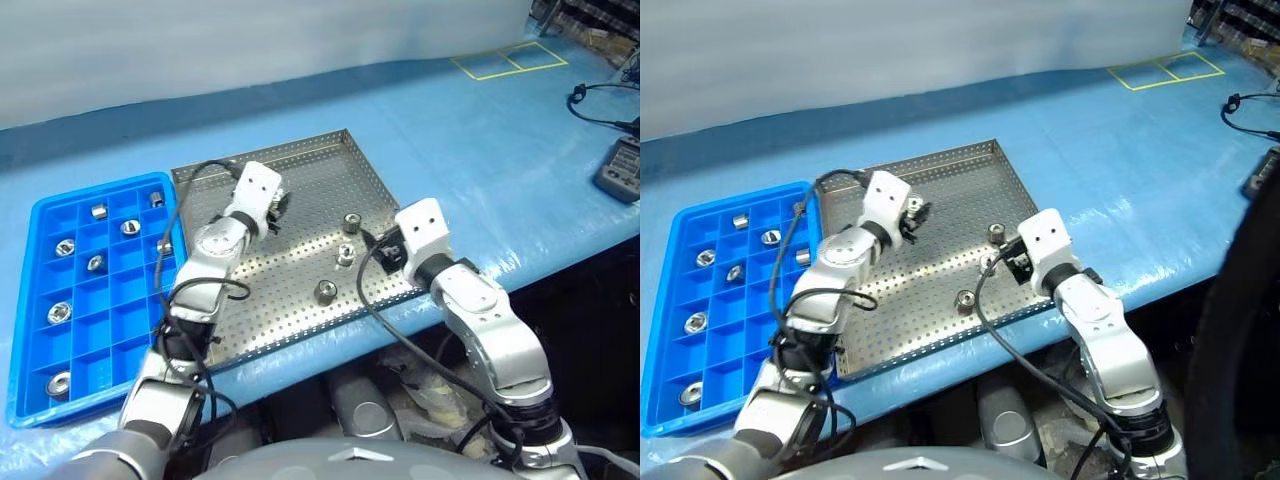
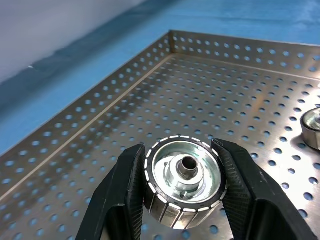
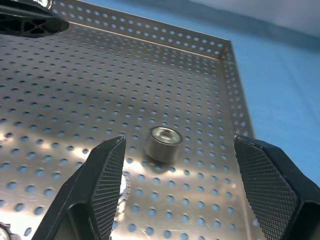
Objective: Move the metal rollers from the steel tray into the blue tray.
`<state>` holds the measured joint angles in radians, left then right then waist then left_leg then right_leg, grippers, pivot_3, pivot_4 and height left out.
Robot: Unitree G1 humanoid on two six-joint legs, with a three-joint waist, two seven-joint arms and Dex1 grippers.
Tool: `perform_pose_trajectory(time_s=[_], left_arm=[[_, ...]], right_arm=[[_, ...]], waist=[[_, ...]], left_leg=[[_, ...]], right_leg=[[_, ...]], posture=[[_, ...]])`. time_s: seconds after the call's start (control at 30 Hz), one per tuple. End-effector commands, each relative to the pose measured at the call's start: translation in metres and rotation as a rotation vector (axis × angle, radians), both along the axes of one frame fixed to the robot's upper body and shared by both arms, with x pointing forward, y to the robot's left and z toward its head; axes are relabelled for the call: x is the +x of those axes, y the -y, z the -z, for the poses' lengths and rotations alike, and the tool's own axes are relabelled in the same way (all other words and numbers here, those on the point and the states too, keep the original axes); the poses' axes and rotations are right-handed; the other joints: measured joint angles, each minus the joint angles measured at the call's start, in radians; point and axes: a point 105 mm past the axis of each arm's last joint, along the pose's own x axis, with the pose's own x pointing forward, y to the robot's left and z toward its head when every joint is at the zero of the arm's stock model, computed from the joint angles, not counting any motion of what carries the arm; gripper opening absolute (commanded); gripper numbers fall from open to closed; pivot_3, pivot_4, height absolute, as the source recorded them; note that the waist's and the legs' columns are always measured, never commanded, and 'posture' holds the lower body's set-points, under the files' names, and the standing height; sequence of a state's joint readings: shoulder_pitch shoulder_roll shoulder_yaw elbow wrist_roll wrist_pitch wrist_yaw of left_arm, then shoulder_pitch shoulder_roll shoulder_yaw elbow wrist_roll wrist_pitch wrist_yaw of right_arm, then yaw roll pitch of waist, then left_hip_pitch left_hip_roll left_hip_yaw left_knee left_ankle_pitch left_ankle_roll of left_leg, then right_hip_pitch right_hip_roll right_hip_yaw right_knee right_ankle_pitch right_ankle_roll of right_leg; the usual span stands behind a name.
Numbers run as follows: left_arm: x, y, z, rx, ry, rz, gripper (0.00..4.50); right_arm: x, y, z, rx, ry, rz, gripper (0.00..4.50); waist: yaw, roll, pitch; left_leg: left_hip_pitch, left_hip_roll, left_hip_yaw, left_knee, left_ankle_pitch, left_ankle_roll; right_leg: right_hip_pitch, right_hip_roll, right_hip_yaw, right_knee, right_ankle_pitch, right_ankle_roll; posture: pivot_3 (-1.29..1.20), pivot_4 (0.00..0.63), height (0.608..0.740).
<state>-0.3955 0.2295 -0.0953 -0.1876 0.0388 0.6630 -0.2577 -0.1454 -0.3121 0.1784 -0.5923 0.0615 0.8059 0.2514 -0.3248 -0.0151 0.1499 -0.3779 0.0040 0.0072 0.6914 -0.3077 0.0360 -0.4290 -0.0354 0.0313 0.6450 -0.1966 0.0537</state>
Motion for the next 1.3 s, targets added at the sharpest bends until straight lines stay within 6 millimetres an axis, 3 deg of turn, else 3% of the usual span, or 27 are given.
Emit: perform_pose_trajectory(time_s=[0.03,0.23,0.37,0.53,0.63,0.83,1.3], left_arm=[[-0.018,-0.031,-0.017,0.005,0.047,-0.116,1.81],[-0.050,-0.084,-0.035,0.056,0.072,-0.304,1.81],[-0.067,-0.109,-0.047,0.085,0.095,-0.406,1.81],[-0.087,-0.132,-0.032,0.122,0.012,-0.482,1.81],[-0.098,-0.133,-0.016,0.118,-0.054,-0.475,1.81],[-0.108,-0.127,-0.006,0.108,-0.104,-0.447,1.81],[-0.116,-0.126,0.022,0.078,-0.210,-0.447,1.81]], right_arm=[[-0.002,-0.018,-0.010,0.025,0.043,-0.083,3.62],[0.000,-0.033,-0.004,0.022,0.014,-0.166,3.62],[0.001,-0.040,-0.003,0.026,0.008,-0.206,3.62],[0.001,-0.046,-0.002,0.035,0.003,-0.236,3.62],[0.001,-0.048,-0.001,0.035,-0.002,-0.245,3.62],[0.001,-0.049,-0.001,0.035,-0.006,-0.253,3.62],[0.002,-0.048,-0.004,0.032,0.002,-0.256,3.62]], waist=[[0.010,0.000,0.000],[0.079,0.000,0.000],[0.133,0.000,0.000],[0.188,0.000,0.000],[0.215,0.000,0.000],[0.258,-0.001,0.000],[0.259,-0.001,0.000]], left_leg=[[0.000,0.000,0.000,0.000,0.000,0.000],[0.000,0.000,-0.001,0.000,0.000,0.000],[0.000,0.000,-0.001,0.000,0.000,0.000],[0.000,-0.001,-0.001,0.000,0.000,-0.001],[0.000,-0.001,-0.002,0.000,0.000,-0.001],[0.000,-0.001,-0.002,0.000,0.000,-0.002],[0.000,0.000,-0.002,0.000,0.001,-0.002]], right_leg=[[0.000,0.000,0.000,0.000,0.000,0.000],[0.000,0.000,-0.001,0.000,0.000,0.000],[-0.001,-0.001,-0.004,-0.001,0.000,0.000],[-0.001,-0.002,-0.006,-0.001,0.000,-0.001],[-0.001,-0.007,-0.008,-0.001,0.001,-0.003],[0.000,-0.010,-0.014,-0.001,0.000,-0.006],[0.000,-0.006,-0.015,-0.001,0.000,-0.007]], posture=[[-0.28,0.150,0.740],[-0.19,0.150,0.740],[-0.15,0.150,0.740],[-0.12,0.150,0.740],[-0.11,0.150,0.740],[-0.10,0.150,0.740],[-0.11,0.150,0.740]])
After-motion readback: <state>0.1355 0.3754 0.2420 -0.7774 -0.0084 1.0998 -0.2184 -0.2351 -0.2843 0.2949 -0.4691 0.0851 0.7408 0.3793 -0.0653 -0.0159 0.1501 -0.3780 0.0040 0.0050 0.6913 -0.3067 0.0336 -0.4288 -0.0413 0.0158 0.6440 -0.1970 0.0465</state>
